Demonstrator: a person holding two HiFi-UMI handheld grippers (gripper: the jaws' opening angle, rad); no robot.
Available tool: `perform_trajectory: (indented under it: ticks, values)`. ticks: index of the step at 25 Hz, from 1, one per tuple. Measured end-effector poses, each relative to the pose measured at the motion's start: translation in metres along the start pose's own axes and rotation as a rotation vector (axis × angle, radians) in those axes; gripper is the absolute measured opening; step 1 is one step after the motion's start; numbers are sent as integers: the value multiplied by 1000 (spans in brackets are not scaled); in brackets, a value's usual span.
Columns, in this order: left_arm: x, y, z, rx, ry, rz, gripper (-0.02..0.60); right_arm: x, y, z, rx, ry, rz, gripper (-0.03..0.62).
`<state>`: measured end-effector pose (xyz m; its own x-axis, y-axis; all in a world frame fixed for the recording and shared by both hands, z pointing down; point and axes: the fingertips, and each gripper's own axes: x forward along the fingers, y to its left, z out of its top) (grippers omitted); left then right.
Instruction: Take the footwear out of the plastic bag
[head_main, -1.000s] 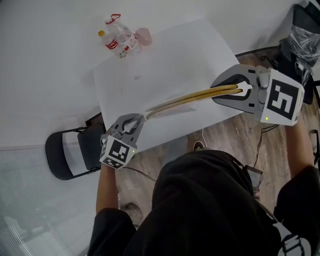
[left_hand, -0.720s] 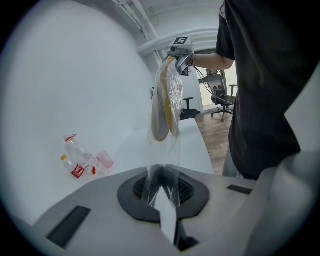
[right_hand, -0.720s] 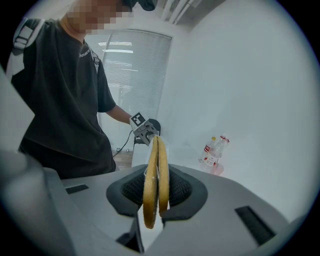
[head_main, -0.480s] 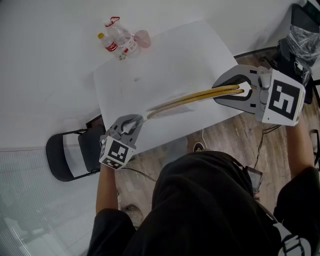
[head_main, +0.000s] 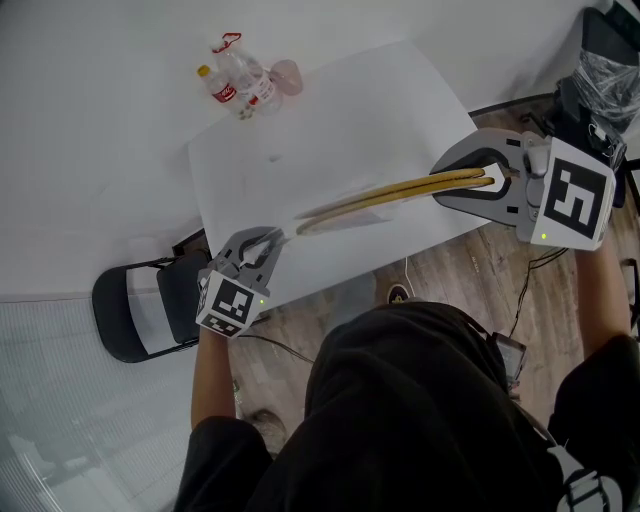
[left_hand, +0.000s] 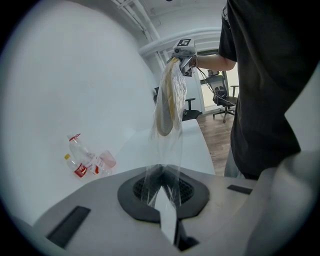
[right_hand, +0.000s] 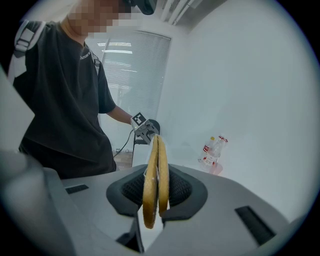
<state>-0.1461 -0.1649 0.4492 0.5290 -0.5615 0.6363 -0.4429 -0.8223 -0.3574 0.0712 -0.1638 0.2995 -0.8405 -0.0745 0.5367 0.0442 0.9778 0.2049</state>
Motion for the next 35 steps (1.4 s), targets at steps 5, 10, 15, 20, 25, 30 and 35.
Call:
perform_trajectory:
  ticks: [5, 10, 15, 20, 25, 30, 35]
  values:
    - [-6, 4, -7, -12, 4, 12, 23, 0, 0, 4, -4, 3, -2, 74]
    - [-8, 6, -10, -25, 5, 28, 23, -1, 0, 4, -12, 1, 4, 74]
    - [-11, 5, -14, -40, 13, 39, 23, -1, 0, 7, -23, 2, 6, 74]
    - [-12, 6, -14, -43, 0, 46, 23, -2, 0, 8, -32, 6, 7, 74]
    - [-12, 7, -20, -53, 5, 46, 23, -2, 0, 8, -32, 17, 3, 74]
    - [-14, 9, -25, -59, 2, 48, 23, -1, 0, 11, -39, 24, 0, 74]
    - [-16, 11, -36, -81, 12, 48, 23, -1, -5, 13, -33, 35, 1, 74]
